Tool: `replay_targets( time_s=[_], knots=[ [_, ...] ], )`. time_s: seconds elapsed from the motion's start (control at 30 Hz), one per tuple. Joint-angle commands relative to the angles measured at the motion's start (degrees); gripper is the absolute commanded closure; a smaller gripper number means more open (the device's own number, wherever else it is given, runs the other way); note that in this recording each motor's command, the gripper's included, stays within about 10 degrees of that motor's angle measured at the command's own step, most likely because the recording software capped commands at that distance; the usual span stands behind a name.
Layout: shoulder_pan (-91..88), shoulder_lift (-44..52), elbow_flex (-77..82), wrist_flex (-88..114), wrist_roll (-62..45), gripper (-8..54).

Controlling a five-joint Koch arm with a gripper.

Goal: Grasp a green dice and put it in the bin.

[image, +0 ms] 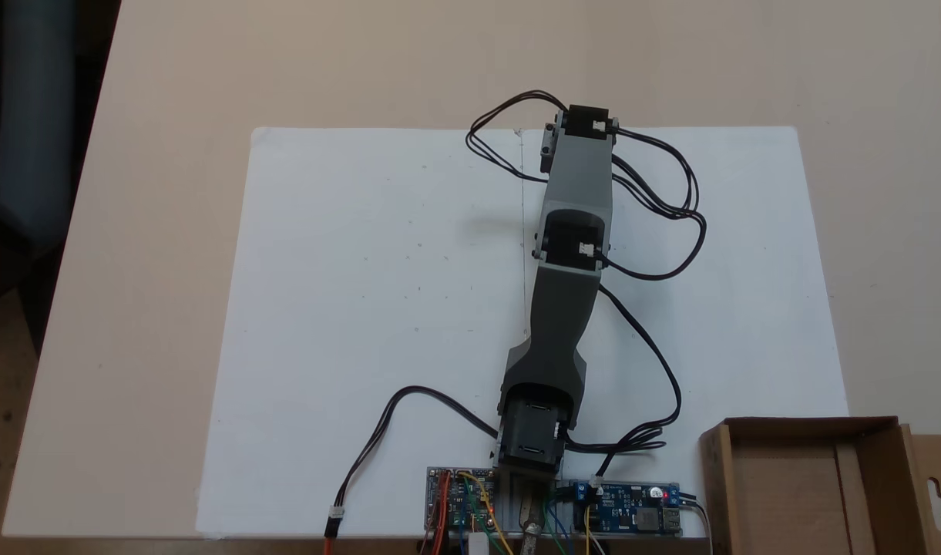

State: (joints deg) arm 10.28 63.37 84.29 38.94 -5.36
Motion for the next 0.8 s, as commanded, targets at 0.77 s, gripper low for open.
replay_targets(
  time_s=[0.77],
  knots=[
    [1.23,0.53,-1.14,-0.53,-3.96,5.2]
  ],
)
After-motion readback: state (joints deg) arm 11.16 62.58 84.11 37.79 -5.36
